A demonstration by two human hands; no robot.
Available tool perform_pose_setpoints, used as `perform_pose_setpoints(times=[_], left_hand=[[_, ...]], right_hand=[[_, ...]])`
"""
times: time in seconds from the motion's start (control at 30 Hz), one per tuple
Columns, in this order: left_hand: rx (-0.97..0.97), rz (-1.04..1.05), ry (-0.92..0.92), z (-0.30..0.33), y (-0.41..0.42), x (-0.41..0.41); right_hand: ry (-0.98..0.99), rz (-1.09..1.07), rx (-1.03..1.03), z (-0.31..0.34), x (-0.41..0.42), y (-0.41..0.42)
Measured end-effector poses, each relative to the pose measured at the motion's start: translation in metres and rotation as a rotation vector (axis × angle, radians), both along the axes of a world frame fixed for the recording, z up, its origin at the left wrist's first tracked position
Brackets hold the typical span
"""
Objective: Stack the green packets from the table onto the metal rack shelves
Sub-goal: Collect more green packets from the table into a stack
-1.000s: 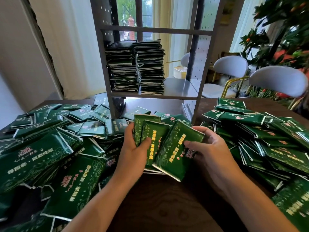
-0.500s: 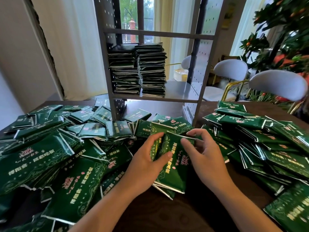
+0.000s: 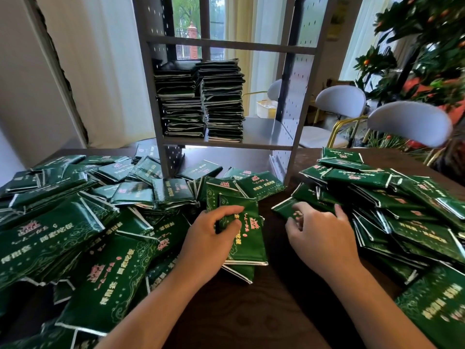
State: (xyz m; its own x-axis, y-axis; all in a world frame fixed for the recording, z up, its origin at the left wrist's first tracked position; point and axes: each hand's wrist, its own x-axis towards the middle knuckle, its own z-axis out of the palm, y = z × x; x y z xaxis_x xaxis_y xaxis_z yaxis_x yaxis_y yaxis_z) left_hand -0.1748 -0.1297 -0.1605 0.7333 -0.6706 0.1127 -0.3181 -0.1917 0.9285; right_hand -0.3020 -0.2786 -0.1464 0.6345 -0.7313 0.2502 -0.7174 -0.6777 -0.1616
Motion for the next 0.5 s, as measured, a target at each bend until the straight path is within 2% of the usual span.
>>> perform_pose_setpoints(times=[0.1, 0.17, 0.2, 0.33, 0.5], left_hand=[[0.034, 0.011, -0.016, 0.000, 0.002, 0.001], [0.044, 0.016, -0.023, 0.002, 0.002, 0.000], [0.046, 0.022, -0.029, 0.001, 0.002, 0.000], [0.068, 0.041, -0.049, 0.000, 0.002, -0.001], [0.067, 0.027, -0.031, 0.002, 0.003, -0.002]], right_hand=[[-0.268, 0.105, 0.143, 0.002, 0.002, 0.008], [-0.334, 0.141, 0.178, -0.001, 0.004, 0.009], [-0.300, 0.145, 0.173, -0.005, 0.004, 0.008], [0.054, 0.067, 0.216, -0.007, 0.004, 0.004], [-0.037, 0.012, 0.092, 0.002, 0.001, 0.005]])
